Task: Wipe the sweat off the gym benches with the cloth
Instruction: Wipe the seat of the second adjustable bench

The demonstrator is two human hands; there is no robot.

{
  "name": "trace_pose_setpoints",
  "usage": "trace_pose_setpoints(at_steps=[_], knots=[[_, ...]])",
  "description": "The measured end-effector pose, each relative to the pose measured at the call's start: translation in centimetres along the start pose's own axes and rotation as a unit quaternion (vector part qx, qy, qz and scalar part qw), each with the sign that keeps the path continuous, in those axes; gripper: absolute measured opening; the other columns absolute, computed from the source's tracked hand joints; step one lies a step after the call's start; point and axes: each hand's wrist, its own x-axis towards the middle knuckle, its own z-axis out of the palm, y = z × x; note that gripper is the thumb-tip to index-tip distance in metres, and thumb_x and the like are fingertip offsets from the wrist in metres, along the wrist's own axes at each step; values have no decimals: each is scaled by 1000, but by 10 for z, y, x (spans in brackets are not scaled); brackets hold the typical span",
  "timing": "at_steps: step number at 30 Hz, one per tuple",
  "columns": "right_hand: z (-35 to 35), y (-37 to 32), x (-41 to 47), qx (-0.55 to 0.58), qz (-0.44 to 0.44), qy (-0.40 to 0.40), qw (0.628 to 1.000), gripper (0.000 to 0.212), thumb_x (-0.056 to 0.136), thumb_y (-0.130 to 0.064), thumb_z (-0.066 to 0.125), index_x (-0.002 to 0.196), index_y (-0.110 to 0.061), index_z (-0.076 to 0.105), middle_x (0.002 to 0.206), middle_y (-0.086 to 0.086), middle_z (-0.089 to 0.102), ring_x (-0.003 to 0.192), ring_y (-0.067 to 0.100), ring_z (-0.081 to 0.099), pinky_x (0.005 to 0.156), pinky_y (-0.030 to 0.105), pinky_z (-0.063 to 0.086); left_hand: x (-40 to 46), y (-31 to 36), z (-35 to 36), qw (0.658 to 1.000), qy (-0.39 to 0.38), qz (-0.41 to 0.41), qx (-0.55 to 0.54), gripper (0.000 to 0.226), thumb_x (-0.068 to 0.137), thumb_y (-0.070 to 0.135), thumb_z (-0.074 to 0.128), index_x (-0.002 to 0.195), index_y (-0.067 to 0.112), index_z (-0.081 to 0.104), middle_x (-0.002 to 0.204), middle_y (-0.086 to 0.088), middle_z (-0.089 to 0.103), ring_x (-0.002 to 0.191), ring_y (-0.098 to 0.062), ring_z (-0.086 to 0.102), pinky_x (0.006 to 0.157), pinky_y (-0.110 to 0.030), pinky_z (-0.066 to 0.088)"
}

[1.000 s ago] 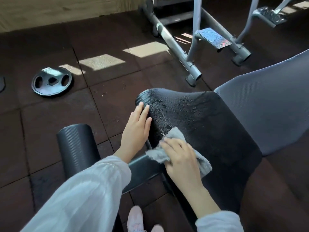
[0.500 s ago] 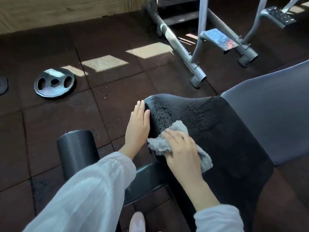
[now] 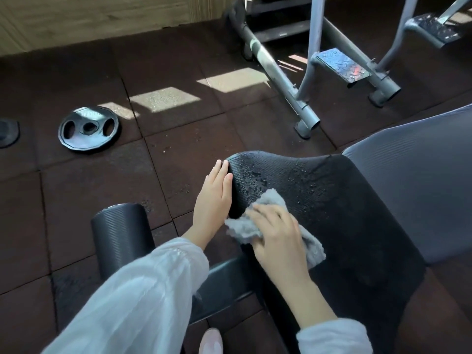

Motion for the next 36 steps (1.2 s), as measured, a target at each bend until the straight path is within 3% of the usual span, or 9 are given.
trace_pose_setpoints(at_steps=[4,8,15,21,24,27,30,34,36], knots=[[5,-11,15,-10,-7,-30,999,46,57,-2,70,101,-16,67,109,-4,65,101,18,50,87,35,41,1,-1,1,1000,1,6,9,41,102,20,29,143,15,34,152,1,25,140,-11,21,102,-12,15],[-4,-4,-25,-16,-92,-46,995,40,67,-12,45,99,-17,69,108,-6,65,103,13,49,87,29,35,-2,0,1,1000,6,3,-7,41,102,22,28,143,18,34,152,4,25,140,-8,20,107,-15,13],[10,8,48,45,-6,11,999,41,59,-10,58,99,-15,69,106,-3,67,99,18,52,82,37,46,2,0,-7,998,17,6,-52,38,101,18,32,137,13,44,147,-2,36,136,-12,32,108,-18,20],[11,19,76,85,-146,-66,983,37,67,-21,46,92,-11,71,99,-3,69,99,13,51,85,33,42,2,-1,-10,998,11,15,-57,36,101,18,34,134,13,47,145,-2,40,134,-12,34,105,-16,22],[2,40,71,173,-79,-44,981,35,67,-13,57,99,-9,70,103,1,68,102,13,51,95,22,36,2,-2,-10,998,12,3,-54,37,101,23,33,135,18,47,146,2,39,135,-9,33,104,-15,21],[2,45,94,177,61,-2,982,39,68,-13,50,102,-8,69,101,3,65,102,20,50,85,15,29,2,-2,-10,998,9,1,-55,38,101,24,32,137,19,45,147,4,37,135,-8,32,104,-14,19],[11,33,115,140,42,-17,989,38,68,-13,49,100,-8,68,100,7,68,99,28,53,84,21,31,0,-1,-7,998,12,-1,-60,38,101,24,32,138,20,44,148,6,35,135,-6,30,104,-13,18],[6,40,87,162,-62,-44,984,42,71,-20,46,104,-7,68,105,0,65,106,13,51,98,17,30,-2,-1,-3,999,4,1,-45,40,101,21,32,140,19,39,150,6,29,137,-6,26,103,-11,16],[-3,53,73,181,-17,-23,983,42,70,-21,45,103,-7,68,103,-2,64,104,7,48,95,9,28,-2,-1,-3,999,4,1,-34,40,101,24,32,141,20,38,151,7,28,138,-6,24,107,-13,15]])
